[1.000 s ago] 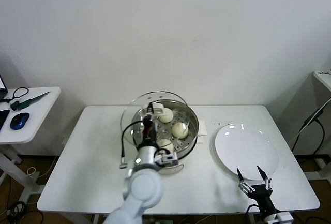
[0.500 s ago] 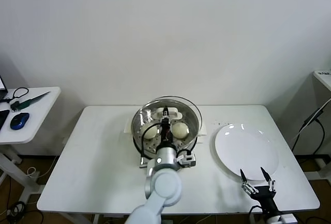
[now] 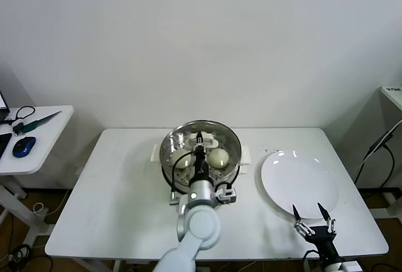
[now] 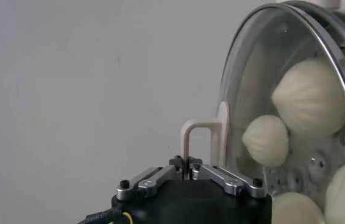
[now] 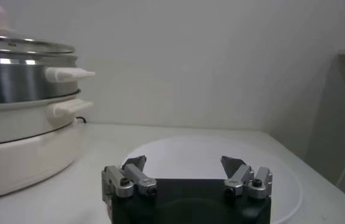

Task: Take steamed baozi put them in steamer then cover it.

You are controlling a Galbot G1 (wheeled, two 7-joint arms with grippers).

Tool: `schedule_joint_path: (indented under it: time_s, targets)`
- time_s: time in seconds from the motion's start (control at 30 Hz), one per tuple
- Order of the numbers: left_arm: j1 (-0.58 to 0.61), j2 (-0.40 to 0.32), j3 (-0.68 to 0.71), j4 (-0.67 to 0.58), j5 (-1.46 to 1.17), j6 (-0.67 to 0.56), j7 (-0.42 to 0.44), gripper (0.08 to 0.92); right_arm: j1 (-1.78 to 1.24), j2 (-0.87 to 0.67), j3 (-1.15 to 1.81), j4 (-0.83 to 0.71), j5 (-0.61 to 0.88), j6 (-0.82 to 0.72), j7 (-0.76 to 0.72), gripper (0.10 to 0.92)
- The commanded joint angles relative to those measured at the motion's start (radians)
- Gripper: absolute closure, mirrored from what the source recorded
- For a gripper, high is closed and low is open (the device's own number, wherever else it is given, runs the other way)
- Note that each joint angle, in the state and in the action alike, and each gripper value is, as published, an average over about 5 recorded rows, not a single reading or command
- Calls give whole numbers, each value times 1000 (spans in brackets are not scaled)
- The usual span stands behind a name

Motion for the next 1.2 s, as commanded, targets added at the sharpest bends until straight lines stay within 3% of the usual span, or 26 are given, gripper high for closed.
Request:
schedule_joint_path:
  time_s: [0.03,0.63,0.9,1.2]
  targets:
    - [1,-2,0,11,11,1,-1,867,-1,5,1,3,-1,4,-2,203]
    - [17,4,-10,22,-21,0,-22,861,5,19,-7,5,-19,13,-1,203]
    - [1,42,5,-45,-141,10,-5,663,2,7,-15,32,11,-14,29,203]
    - [83,165,8,-269,-349,10,-29,403,1,-23,-28,41,26,25,52,203]
